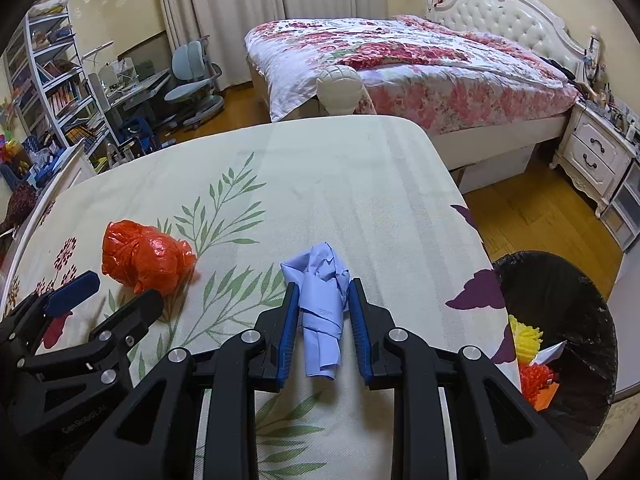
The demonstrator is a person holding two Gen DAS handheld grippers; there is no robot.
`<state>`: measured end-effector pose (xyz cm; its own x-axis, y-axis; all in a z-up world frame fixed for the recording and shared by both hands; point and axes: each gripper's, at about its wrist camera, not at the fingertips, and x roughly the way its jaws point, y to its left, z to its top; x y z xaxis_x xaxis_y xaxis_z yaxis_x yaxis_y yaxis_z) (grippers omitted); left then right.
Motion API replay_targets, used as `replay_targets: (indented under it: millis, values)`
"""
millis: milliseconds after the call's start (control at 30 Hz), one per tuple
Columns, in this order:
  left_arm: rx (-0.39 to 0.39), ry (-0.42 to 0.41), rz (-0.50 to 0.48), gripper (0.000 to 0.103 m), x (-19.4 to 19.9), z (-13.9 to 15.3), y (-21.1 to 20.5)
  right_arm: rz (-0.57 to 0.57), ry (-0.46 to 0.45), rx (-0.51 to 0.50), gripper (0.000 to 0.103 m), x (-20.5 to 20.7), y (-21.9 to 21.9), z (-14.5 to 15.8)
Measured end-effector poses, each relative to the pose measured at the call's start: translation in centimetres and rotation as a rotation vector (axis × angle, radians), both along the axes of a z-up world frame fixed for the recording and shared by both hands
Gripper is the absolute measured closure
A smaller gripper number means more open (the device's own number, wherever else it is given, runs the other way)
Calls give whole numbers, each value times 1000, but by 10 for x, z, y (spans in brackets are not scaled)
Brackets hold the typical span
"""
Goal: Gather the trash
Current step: 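Grasp the red plastic bag with the left tool while the right tool holds the cloth, then carry the red bag and lavender cloth in both tools over the bin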
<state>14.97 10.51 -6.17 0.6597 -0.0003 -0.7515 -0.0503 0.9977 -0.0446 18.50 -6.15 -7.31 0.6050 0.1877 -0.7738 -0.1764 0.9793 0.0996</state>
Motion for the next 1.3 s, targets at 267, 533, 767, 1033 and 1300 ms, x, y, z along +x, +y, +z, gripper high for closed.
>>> replay_targets:
  millis: [267, 533, 767, 1033, 1300]
  values:
    - [19, 38, -5, 15, 18, -6, -3, 9, 1, 15, 77, 1, -4, -1]
    - [24, 35, -50, 38, 12, -8, -9, 6, -3, 18, 77, 0, -4, 0]
    - [42, -11, -52, 40, -4, 1, -13, 0, -31, 30, 77, -13, -7, 12]
    - [4, -22, -81, 40, -28, 8, -28, -44, -69, 27, 77, -36, -31, 23]
    - [-28, -50, -165, 40, -47, 19, -67, -162, -99, 15, 77, -63, -91, 30]
